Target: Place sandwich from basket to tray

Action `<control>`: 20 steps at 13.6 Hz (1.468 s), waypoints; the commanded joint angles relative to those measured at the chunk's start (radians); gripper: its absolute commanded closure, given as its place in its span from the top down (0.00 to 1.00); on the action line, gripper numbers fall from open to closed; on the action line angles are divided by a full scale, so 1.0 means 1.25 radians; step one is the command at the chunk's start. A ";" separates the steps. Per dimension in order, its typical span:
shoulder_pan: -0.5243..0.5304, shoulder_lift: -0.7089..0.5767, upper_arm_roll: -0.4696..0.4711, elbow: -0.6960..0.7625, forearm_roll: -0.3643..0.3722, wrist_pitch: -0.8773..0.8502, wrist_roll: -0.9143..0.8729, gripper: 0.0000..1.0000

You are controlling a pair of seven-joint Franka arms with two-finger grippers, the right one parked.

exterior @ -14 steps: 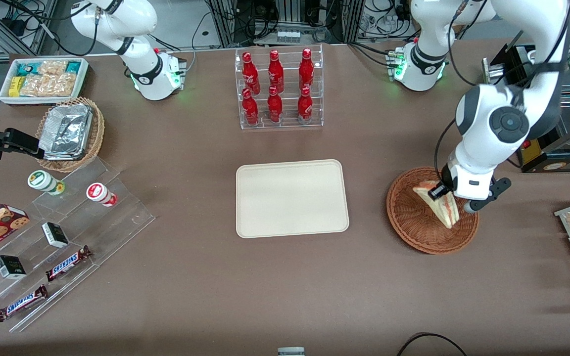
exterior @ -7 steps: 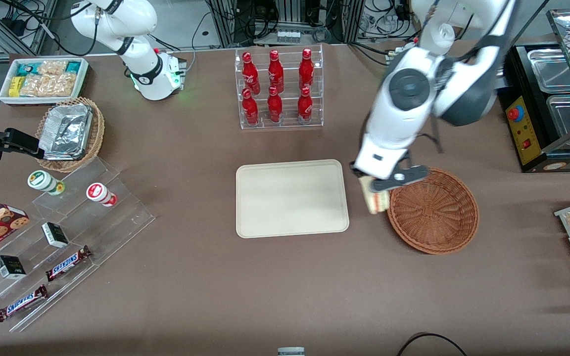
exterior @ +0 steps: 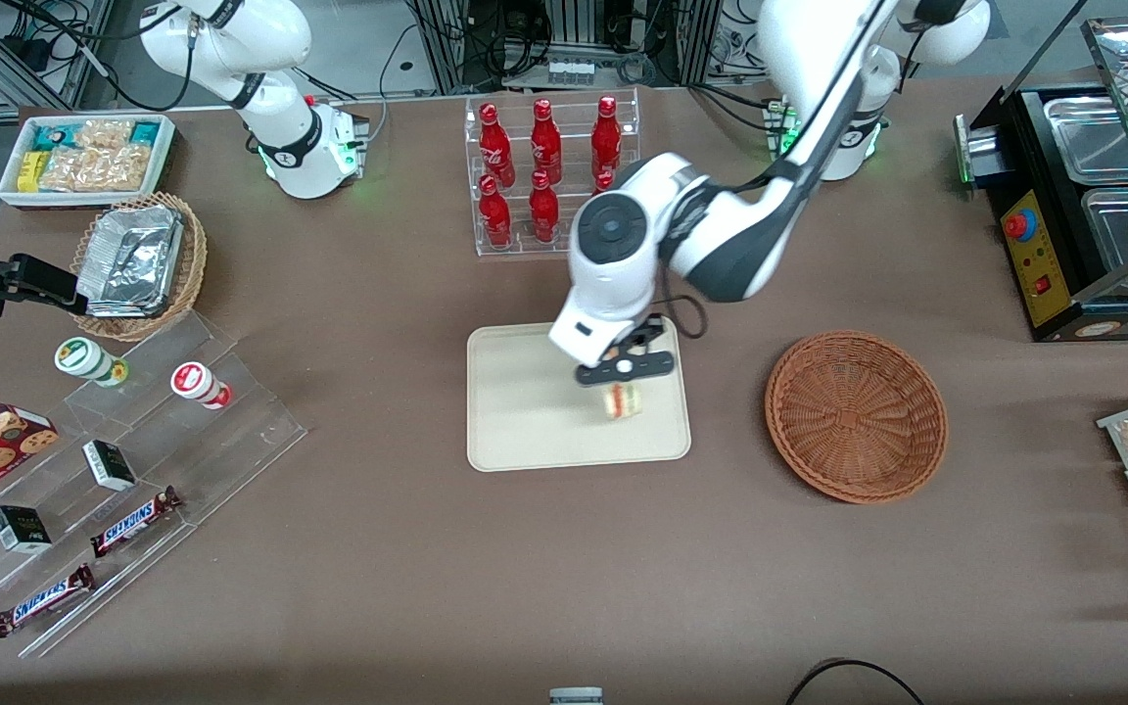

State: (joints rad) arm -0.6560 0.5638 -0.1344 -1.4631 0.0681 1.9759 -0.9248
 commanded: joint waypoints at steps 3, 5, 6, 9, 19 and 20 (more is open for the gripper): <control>-0.071 0.111 0.012 0.073 0.053 0.059 -0.037 0.00; -0.085 0.138 0.013 0.073 0.058 0.083 -0.037 0.00; -0.091 0.148 0.013 0.073 0.061 0.083 -0.037 0.00; -0.095 0.173 0.013 0.071 0.084 0.085 -0.041 0.00; -0.090 0.125 0.017 0.071 0.078 0.083 -0.043 1.00; -0.081 0.099 0.017 0.072 0.074 0.055 -0.043 1.00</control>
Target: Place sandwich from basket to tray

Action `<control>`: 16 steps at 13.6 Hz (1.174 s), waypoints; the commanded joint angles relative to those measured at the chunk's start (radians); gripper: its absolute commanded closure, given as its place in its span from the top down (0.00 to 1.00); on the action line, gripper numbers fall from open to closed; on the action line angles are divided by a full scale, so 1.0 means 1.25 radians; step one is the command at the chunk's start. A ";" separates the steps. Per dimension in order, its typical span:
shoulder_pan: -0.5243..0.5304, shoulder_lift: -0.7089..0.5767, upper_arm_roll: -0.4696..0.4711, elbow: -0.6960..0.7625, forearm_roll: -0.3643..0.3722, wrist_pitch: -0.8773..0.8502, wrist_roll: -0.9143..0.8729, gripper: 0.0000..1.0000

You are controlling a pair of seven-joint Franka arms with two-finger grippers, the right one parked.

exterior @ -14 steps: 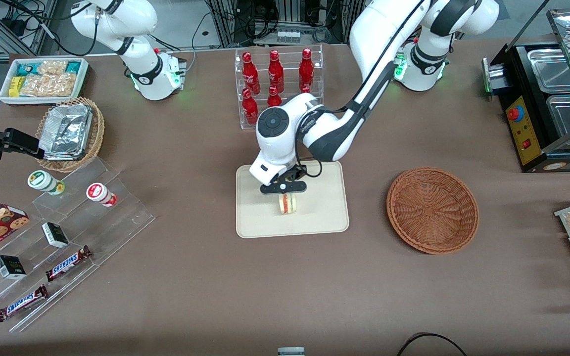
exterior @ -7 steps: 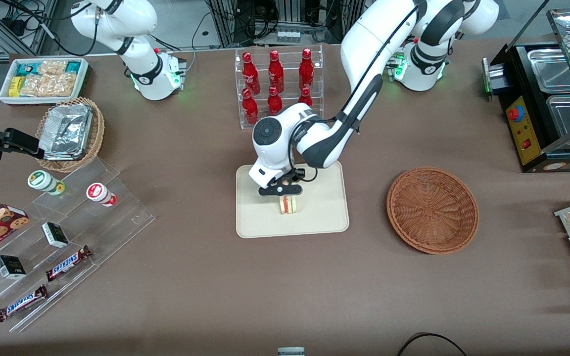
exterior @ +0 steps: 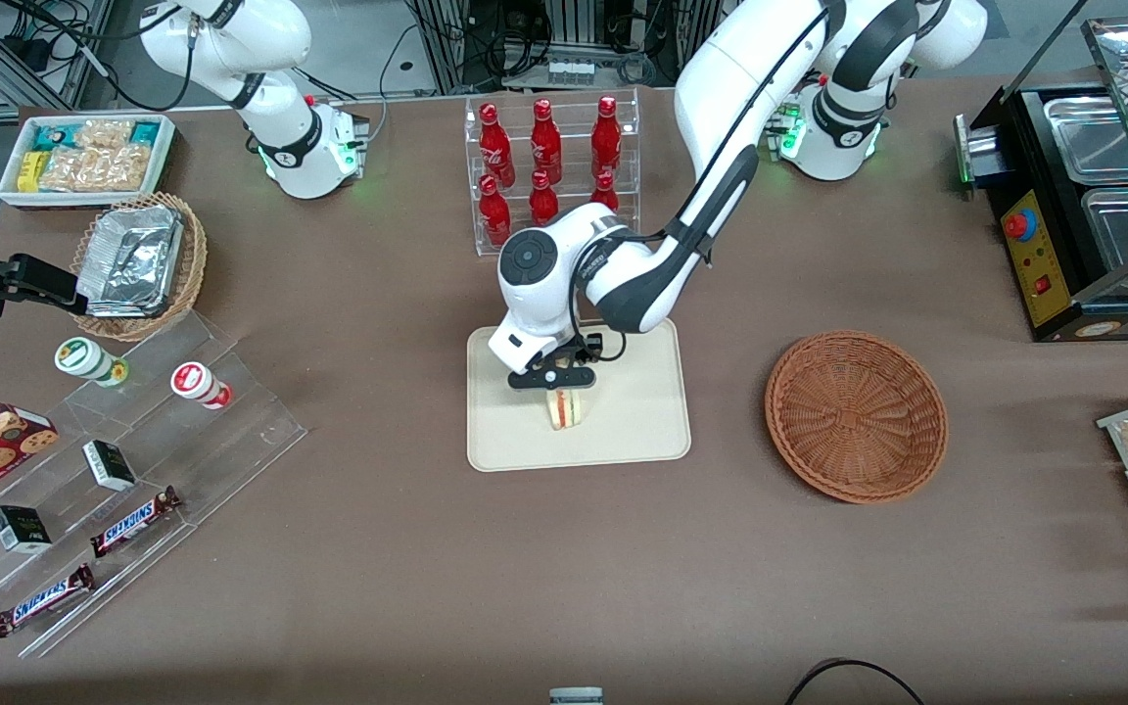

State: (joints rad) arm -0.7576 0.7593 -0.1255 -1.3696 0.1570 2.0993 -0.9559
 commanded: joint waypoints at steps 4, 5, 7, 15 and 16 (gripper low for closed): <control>0.056 -0.176 0.008 -0.006 -0.027 -0.154 -0.013 1.00; 0.075 -0.203 0.008 -0.006 -0.046 -0.177 -0.011 1.00; 0.126 -0.266 0.008 -0.010 -0.053 -0.240 -0.006 1.00; 0.381 -0.494 0.008 -0.106 -0.084 -0.401 0.250 1.00; 0.405 -0.515 0.008 -0.123 -0.084 -0.410 0.285 1.00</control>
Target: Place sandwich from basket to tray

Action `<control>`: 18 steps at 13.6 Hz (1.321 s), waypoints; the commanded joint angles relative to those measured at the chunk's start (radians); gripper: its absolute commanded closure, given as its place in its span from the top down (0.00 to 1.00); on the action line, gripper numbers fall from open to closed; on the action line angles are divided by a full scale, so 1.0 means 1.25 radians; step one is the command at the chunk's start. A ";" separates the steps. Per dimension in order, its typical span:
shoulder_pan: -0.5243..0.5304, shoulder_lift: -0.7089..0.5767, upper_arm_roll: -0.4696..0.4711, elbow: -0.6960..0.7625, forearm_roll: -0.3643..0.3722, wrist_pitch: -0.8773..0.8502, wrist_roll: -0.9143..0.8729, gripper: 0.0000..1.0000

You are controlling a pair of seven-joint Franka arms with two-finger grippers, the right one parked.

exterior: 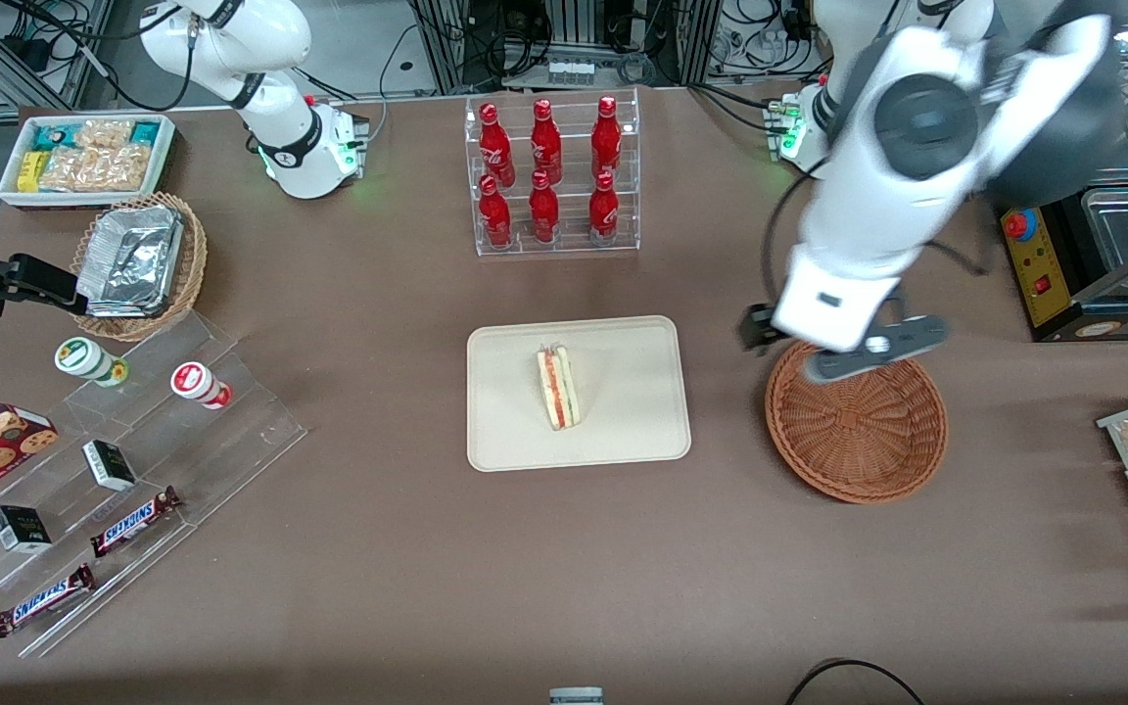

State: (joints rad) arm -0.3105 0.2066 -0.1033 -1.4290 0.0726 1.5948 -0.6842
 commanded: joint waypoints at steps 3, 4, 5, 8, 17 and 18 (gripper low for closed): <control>0.128 -0.117 -0.009 -0.084 -0.031 -0.072 0.217 1.00; 0.159 -0.128 -0.009 -0.090 -0.041 -0.089 0.278 1.00; 0.184 -0.144 -0.008 -0.108 -0.049 -0.090 0.310 1.00; 0.219 -0.192 -0.007 -0.156 -0.052 -0.085 0.405 1.00; 0.210 -0.216 0.057 -0.160 -0.061 -0.040 0.495 1.00; 0.208 -0.196 0.057 -0.138 -0.059 -0.040 0.492 1.00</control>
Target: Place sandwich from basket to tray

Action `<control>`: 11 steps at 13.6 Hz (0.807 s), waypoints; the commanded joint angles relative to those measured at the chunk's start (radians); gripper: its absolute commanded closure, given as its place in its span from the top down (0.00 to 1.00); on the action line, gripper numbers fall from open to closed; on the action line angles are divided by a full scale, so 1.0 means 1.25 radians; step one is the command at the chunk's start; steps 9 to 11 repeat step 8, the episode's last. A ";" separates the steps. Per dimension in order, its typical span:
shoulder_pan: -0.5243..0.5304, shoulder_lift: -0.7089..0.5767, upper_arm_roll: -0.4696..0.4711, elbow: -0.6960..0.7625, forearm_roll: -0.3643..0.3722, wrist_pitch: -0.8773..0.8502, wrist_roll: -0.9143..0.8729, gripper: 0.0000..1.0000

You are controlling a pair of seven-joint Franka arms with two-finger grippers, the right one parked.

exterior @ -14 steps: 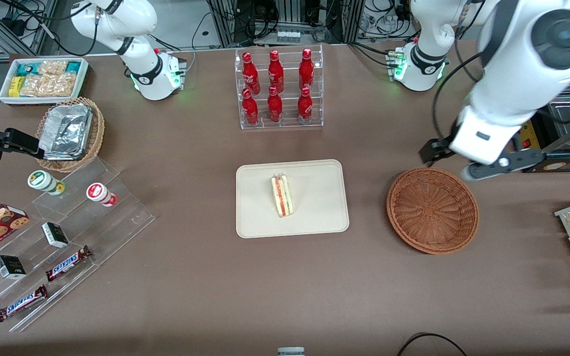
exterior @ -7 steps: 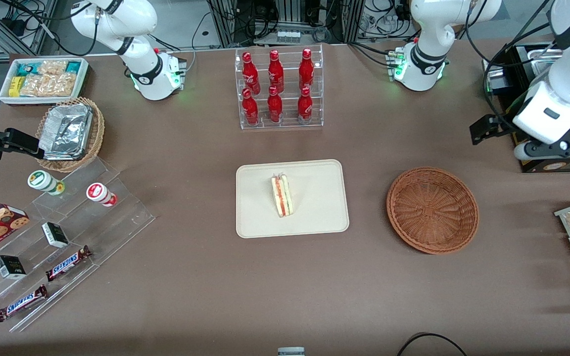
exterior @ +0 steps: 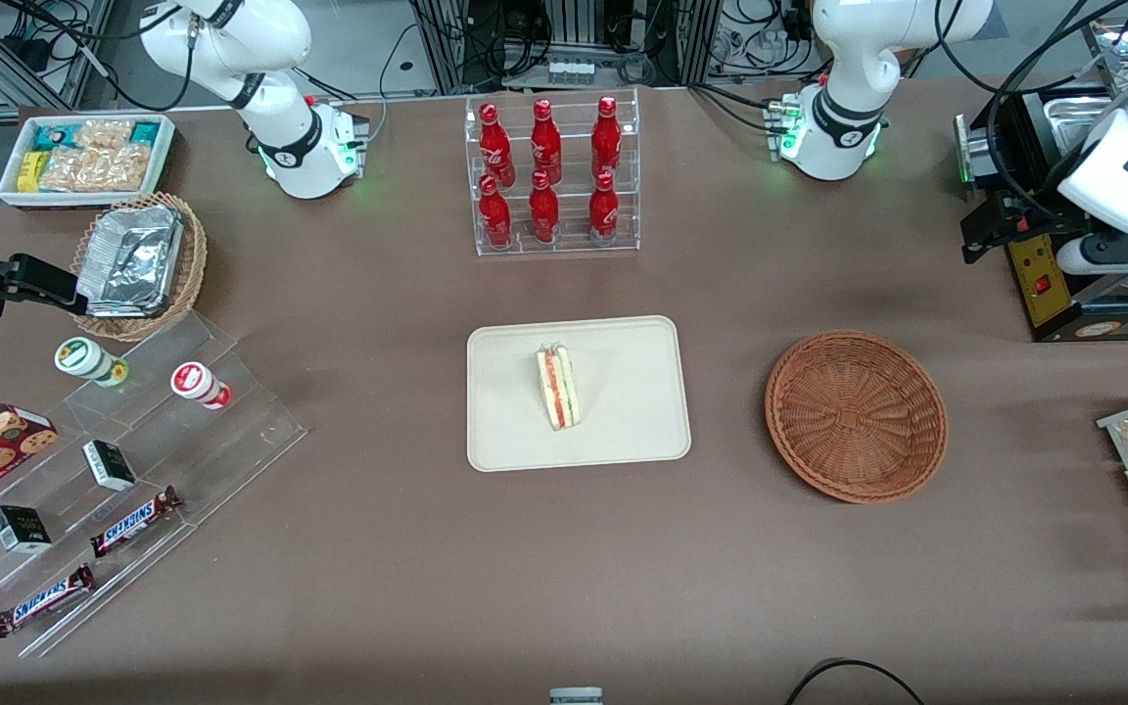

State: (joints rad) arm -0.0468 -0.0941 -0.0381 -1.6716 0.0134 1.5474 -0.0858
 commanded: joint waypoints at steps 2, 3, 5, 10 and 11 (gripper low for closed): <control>-0.018 0.073 0.006 0.083 -0.002 -0.002 0.007 1.00; -0.017 0.074 0.006 0.083 -0.001 -0.002 0.011 1.00; -0.015 0.077 0.006 0.084 -0.001 0.000 0.013 1.00; -0.015 0.080 0.006 0.089 -0.001 -0.002 0.016 1.00; -0.015 0.080 0.006 0.089 -0.001 -0.002 0.016 1.00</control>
